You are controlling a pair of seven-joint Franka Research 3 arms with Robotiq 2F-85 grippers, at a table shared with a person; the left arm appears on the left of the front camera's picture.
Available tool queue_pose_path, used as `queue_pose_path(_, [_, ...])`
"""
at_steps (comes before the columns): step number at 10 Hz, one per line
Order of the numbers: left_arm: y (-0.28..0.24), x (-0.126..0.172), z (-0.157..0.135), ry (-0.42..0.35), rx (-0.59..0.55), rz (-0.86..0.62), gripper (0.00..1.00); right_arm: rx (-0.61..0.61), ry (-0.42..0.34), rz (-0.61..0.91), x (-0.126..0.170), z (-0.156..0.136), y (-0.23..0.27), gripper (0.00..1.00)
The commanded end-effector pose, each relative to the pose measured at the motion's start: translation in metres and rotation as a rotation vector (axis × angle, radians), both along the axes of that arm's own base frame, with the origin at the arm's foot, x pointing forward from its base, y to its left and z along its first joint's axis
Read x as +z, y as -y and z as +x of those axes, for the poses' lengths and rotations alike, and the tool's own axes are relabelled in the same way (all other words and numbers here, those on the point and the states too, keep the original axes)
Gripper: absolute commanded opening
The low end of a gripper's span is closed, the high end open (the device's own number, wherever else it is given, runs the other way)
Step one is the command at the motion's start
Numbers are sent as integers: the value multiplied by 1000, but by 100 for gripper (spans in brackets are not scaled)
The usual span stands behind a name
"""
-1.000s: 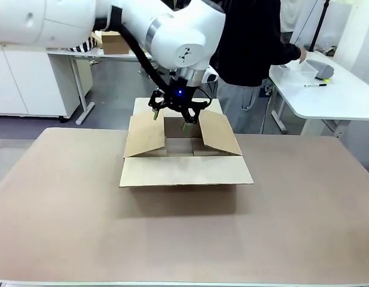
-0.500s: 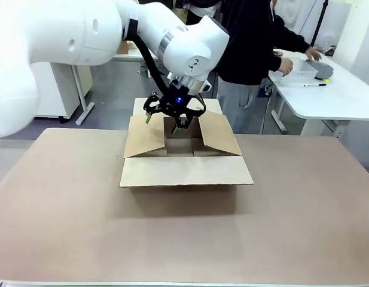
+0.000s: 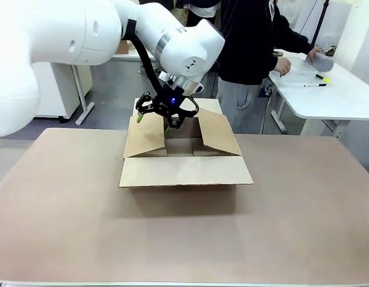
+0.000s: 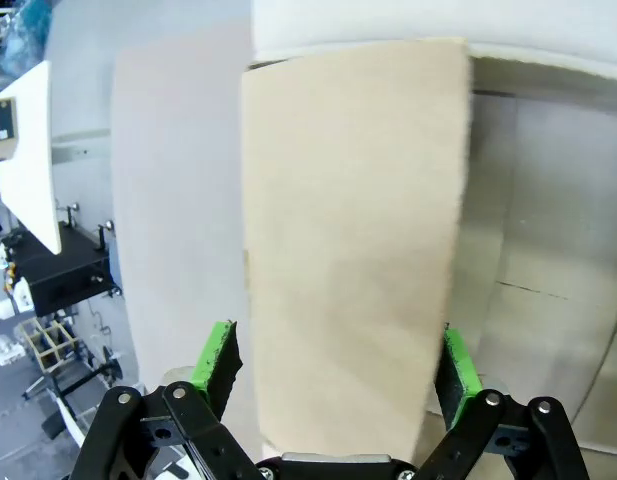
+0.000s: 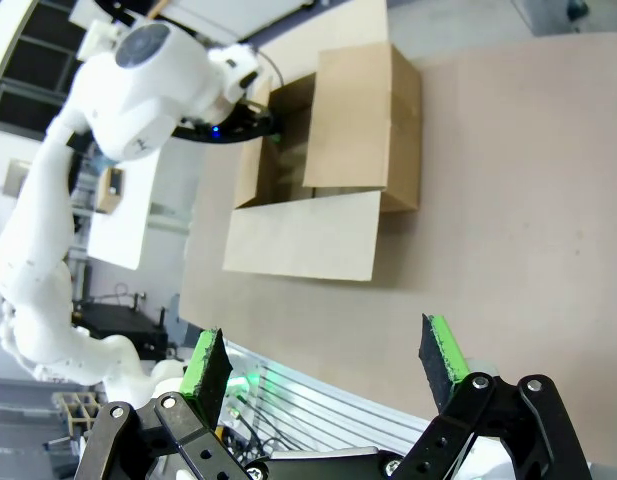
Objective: Pack the gift set into the box.
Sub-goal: Place both hands on the side flaps of the Package Box and spread them outward.
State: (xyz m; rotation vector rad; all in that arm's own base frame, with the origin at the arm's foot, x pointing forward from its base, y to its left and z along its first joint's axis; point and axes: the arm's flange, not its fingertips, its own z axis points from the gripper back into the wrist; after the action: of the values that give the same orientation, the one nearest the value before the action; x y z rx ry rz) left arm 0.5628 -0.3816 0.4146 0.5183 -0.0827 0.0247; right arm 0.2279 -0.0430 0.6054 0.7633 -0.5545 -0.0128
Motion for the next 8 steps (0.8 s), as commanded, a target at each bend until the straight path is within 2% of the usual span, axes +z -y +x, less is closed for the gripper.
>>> queue_pose_path(1, [-23, 22, -22, 71, 47, 36, 100, 20, 16, 16, 2, 1, 2, 100])
queue_pose_path(4, [-57, 44, -35, 127, 130, 49, 100, 20, 16, 16, 2, 1, 2, 100])
queue_pose_path(8, [-113, 54, -40, 110, 204, -132, 100, 20, 16, 16, 2, 1, 2, 100])
